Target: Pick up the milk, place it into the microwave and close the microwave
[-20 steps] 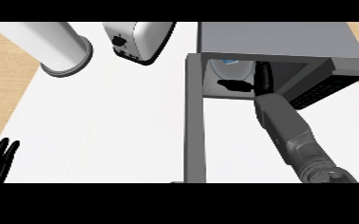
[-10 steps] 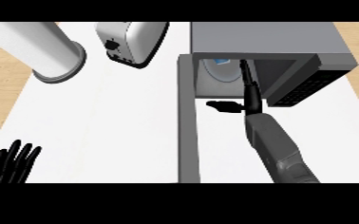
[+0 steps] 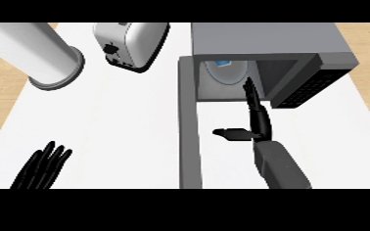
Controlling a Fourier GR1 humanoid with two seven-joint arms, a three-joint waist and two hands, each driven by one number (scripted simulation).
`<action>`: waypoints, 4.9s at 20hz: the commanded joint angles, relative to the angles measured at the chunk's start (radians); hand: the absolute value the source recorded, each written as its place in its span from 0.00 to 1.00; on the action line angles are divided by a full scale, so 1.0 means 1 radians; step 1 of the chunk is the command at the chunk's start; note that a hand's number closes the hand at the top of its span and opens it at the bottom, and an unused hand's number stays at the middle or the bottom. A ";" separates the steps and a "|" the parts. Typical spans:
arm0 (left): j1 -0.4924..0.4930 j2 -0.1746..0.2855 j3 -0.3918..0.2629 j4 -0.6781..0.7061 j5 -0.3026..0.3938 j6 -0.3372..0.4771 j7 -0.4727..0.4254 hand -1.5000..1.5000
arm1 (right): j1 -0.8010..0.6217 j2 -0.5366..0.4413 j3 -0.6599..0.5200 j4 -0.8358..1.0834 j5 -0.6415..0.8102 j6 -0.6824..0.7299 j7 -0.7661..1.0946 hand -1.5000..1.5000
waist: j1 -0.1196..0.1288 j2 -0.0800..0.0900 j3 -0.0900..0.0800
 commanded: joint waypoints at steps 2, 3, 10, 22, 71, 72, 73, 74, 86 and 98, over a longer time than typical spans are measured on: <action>-0.087 0.005 -0.051 0.068 -0.087 -0.001 -0.009 0.00 | 0.191 -0.020 0.067 -0.219 0.012 0.034 0.042 0.00 | -0.019 -0.001 -0.002; -0.023 -0.012 -0.092 -0.029 -0.102 0.000 0.028 1.00 | 0.230 -0.005 0.076 -0.282 -0.001 0.039 0.084 0.00 | -0.015 -0.003 -0.001; -0.148 -0.012 -0.250 0.011 -0.196 0.129 0.083 1.00 | 0.488 -0.071 0.103 -0.678 -0.099 0.188 0.173 1.00 | -0.019 0.000 -0.001; -0.466 -0.012 -0.454 0.359 -0.420 0.361 0.008 1.00 | 0.746 -0.196 -0.001 -1.072 -0.241 0.250 0.325 0.00 | 0.000 0.009 0.000; -1.494 -0.012 -0.997 1.129 0.411 1.104 -0.032 1.00 | 0.580 -0.450 0.009 -1.535 -0.529 0.499 0.668 0.00 | -0.341 0.087 0.000; -1.499 -0.012 -0.998 1.140 0.416 1.114 -0.038 1.00 | 0.586 -0.460 0.009 -1.542 -0.521 0.502 0.673 0.00 | -0.356 0.087 -0.001; -1.504 -0.011 -0.988 1.155 0.428 1.113 -0.036 1.00 | 0.582 -0.458 0.001 -1.545 -0.535 0.498 0.675 0.00 | -0.363 0.090 -0.001; -1.509 -0.011 -0.999 1.154 0.427 1.122 -0.039 1.00 | 0.569 -0.455 0.010 -1.549 -0.539 0.492 0.684 0.00 | -0.363 0.092 -0.001; -1.527 -0.010 -1.010 1.164 0.480 1.187 -0.059 1.00 | 0.525 -0.527 -0.047 -1.551 -0.604 0.513 0.731 0.00 | -0.402 0.097 0.001; -1.523 -0.010 -1.033 1.154 0.515 1.246 -0.084 1.00 | 0.481 -0.594 -0.104 -1.528 -0.634 0.516 0.771 0.00 | -0.422 0.106 0.003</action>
